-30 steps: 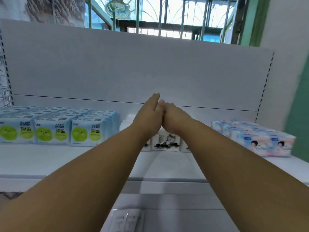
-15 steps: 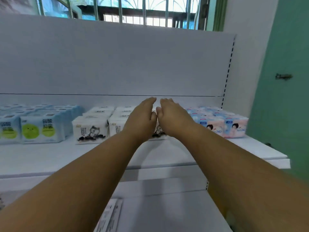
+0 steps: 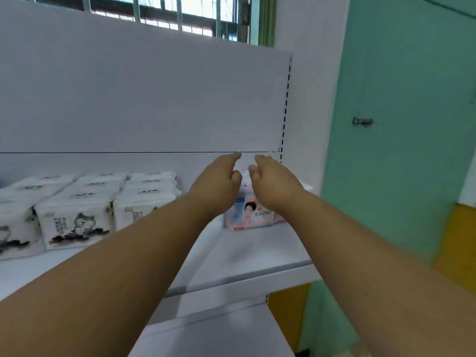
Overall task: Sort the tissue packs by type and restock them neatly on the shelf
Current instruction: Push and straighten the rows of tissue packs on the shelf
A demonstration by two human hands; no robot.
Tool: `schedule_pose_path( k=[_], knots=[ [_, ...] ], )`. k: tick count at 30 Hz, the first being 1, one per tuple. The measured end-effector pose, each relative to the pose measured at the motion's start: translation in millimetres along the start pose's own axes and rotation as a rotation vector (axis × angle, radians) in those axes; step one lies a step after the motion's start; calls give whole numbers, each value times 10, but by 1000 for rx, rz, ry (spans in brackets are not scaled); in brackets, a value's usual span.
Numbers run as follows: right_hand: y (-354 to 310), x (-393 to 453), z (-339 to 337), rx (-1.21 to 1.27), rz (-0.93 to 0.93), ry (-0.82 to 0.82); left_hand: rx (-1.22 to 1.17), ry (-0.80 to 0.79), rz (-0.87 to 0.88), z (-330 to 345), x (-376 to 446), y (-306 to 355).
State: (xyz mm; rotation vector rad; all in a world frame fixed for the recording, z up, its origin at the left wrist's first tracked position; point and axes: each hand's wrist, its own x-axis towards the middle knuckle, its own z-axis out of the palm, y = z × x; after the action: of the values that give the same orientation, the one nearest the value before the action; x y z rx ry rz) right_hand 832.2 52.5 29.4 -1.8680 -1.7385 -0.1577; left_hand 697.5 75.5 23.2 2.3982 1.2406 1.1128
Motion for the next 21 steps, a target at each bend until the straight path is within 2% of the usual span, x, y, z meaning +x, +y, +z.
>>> schedule_pose_path(
  k=[6,12,14,18,21],
  knots=[
    [643,392,-108,70,-75,-69,101,-4,-96,373,439,216],
    [1193,828,-215,229,-73,-153,271,-102,-235,651,898,531],
    [1363,975,-169,314,-25,-189,319,-179,-255,786,992,645],
    [1598,1192,-38,636,151,-325,517,-419,-229,966,1134,752],
    [1671,1292,203,1028,418,-400,573,-538,-257,1035,1162,679]
  ],
)
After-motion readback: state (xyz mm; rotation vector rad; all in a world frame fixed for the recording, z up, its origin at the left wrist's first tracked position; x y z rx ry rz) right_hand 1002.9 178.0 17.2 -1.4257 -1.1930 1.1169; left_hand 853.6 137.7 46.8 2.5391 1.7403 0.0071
